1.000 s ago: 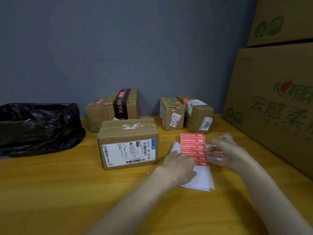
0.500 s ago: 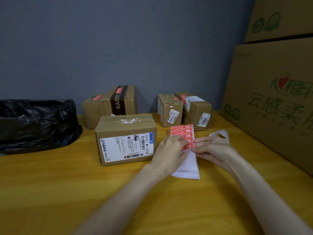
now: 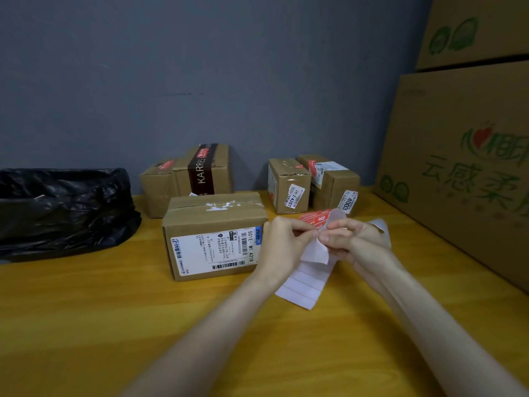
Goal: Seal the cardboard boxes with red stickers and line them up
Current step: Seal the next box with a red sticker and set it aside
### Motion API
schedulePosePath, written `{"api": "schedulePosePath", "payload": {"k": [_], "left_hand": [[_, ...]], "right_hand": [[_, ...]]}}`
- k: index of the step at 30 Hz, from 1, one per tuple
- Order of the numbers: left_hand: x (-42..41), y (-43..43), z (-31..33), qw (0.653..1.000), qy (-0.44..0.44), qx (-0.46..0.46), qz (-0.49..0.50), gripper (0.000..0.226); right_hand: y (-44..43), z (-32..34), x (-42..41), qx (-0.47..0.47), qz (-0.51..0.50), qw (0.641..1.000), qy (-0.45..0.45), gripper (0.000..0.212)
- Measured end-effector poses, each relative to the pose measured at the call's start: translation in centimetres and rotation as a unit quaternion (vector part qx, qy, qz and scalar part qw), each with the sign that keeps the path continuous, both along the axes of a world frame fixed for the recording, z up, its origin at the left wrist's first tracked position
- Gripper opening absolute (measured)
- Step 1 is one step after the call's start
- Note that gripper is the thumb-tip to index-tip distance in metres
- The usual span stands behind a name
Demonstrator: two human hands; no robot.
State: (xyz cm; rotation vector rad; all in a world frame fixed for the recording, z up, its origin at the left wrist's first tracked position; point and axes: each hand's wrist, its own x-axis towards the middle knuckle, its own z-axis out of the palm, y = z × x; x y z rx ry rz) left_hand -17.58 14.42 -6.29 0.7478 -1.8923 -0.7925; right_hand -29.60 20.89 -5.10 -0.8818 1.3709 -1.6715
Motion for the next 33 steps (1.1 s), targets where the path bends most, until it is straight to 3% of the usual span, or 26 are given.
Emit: {"api": "schedulePosePath", "payload": {"k": [7,13,23,26,28,30,33], "left_hand": [[0.1,-0.2,0.1,1.0,-0.016,0.01,-0.006,0.011],[0.3,0.2,-0.1,0.997,-0.057,-0.047,-0.001,0.015],[0.1,0.0,0.5,0.999,-0.005,0.053,-0.01,0.012],[0.2,-0.2,0.2,1.0,-0.009,0.014,0.01,0.014],[0.2,-0.1,-0.2,0.999,-0.032,-0.041,-0.003,0.015],[0.1,0.2,-0.6,0.994,-0.059,-0.088,-0.016,0.015],[-0.1,0.2,-0.7,0.996,-0.054,-0.068,-0.002,0.013]], "right_hand": [[-0.1,-0.2,0.0,-0.03,0.002,1.0,-0.006,0.02],[-0.4,-0.5,0.4,-0.035,-0.022,0.998,0.043,0.019],[-0.7,-0.7,0.4,-0.051,0.011,0.999,0.011,0.025],[-0.6,-0.4,0.5,-0.044,0.059,0.996,-0.051,0.004],[-0.6,-0.6,0.4,0.004,0.074,0.996,-0.059,0.026],[-0.7,-0.9,0.3,0.033,0.064,0.996,-0.048,0.03],[-0.7,-1.0,-0.1,0.034,0.043,0.997,-0.046,0.007]]}}
